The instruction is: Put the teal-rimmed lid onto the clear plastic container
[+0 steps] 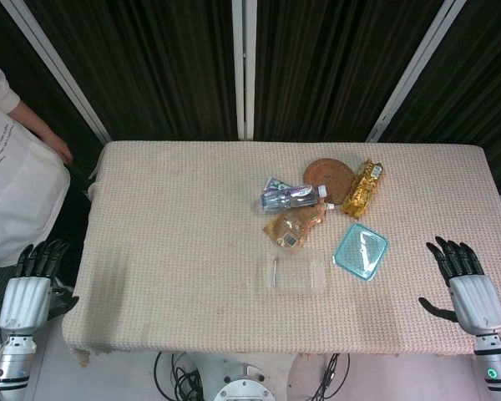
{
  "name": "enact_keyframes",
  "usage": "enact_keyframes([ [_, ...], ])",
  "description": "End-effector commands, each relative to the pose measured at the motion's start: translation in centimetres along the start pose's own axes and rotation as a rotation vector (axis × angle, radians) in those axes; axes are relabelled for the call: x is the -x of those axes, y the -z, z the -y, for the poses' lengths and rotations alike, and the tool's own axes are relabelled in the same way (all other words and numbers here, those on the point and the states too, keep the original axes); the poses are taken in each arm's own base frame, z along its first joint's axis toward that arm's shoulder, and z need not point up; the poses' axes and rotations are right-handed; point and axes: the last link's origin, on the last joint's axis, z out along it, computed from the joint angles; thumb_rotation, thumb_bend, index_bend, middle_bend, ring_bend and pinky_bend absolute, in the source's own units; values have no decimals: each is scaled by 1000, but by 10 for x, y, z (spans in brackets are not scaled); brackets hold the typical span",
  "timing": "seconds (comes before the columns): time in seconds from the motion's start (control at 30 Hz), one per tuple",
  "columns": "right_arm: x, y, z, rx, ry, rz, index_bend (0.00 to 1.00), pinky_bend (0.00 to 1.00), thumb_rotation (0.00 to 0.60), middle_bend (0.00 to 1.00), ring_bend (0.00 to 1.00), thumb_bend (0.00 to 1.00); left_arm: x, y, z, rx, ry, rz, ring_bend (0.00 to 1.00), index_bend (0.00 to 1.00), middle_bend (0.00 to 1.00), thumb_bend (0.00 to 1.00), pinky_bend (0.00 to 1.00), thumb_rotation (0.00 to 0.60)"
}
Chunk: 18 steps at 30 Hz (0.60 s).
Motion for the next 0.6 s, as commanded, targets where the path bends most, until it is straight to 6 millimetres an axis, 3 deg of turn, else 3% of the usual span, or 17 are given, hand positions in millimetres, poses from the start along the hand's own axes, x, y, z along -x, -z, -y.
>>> enact_keyframes([
  [0.03,-1,-9,5,-10,9,-1,0,0,600,0,0,70,2,-2,0,-7,2,4,0,108,66,0,0,600],
  [0.37,4,-22,9,-22,26,39,0,0,600,0,0,71,2,-3,-1,-9,-2,0,0,108,66,0,0,600],
  [0.6,32,-58,-1,23,94,181,0,0,600,0,0,71,5,-3,-4,3,2,4,0,108,66,0,0,600],
])
